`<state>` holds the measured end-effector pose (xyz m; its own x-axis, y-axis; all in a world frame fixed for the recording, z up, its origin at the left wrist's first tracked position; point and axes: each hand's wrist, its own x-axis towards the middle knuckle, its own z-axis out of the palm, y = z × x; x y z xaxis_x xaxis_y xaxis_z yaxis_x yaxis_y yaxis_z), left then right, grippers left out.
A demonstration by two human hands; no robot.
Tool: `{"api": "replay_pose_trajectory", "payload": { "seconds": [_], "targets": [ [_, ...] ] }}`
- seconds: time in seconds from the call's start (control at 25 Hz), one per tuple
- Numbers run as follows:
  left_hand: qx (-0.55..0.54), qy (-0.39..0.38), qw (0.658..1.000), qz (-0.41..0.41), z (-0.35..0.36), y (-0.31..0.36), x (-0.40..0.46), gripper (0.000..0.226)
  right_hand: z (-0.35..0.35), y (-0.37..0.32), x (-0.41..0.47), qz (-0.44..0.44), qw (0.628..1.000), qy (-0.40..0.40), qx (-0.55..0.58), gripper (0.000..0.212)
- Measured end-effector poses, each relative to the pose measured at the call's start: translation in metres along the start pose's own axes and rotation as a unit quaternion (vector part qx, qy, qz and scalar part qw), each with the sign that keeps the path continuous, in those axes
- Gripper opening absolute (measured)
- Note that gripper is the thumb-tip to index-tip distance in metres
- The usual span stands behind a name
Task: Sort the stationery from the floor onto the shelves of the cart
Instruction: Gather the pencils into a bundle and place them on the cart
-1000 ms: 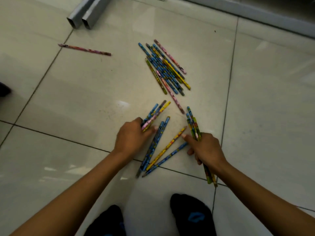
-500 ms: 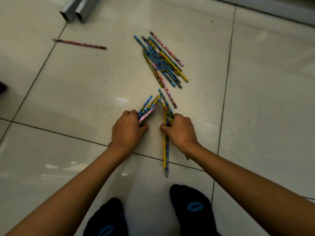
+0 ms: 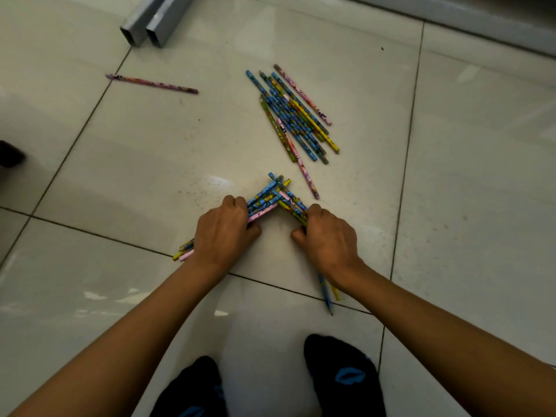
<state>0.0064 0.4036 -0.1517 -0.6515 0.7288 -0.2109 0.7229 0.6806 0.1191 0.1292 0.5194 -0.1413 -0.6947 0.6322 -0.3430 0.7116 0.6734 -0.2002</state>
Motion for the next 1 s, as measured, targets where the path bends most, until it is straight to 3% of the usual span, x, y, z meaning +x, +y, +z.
{"api": "replay_pose_trajectory", "payload": {
  "seconds": [0.24, 0.36, 0.48, 0.68, 0.76, 1.0],
  "targets": [
    [-0.079, 0.040, 0.994, 0.066, 0.003, -0.015, 0.004, 0.033, -0.009, 0.012, -0.001, -0.010, 0.999, -0.001, 0.050, 0.033],
    [-0.170, 0.047, 0.984, -0.026, -0.007, -0.013, 0.016, 0.027, -0.020, 0.009, 0.013, 0.022, 0.988, 0.024, 0.148, 0.023],
    [-0.318, 0.060, 0.934, -0.155, -0.020, -0.002, 0.044, 0.028, -0.035, 0.002, 0.051, 0.025, 0.972, 0.089, 0.215, 0.034],
    [-0.508, 0.040, 0.817, -0.268, -0.028, 0.018, 0.113, 0.049, -0.066, 0.004, 0.135, 0.006, 0.970, 0.141, 0.196, 0.041],
    [-0.491, 0.041, 0.816, -0.300, -0.028, 0.025, 0.136, 0.048, -0.077, 0.006, 0.163, 0.015, 0.977, 0.136, 0.164, 0.041],
    [-0.391, 0.059, 0.858, -0.328, -0.031, 0.055, 0.180, 0.057, -0.078, 0.009, 0.211, 0.040, 0.984, 0.109, 0.135, 0.053]
  ]
}}
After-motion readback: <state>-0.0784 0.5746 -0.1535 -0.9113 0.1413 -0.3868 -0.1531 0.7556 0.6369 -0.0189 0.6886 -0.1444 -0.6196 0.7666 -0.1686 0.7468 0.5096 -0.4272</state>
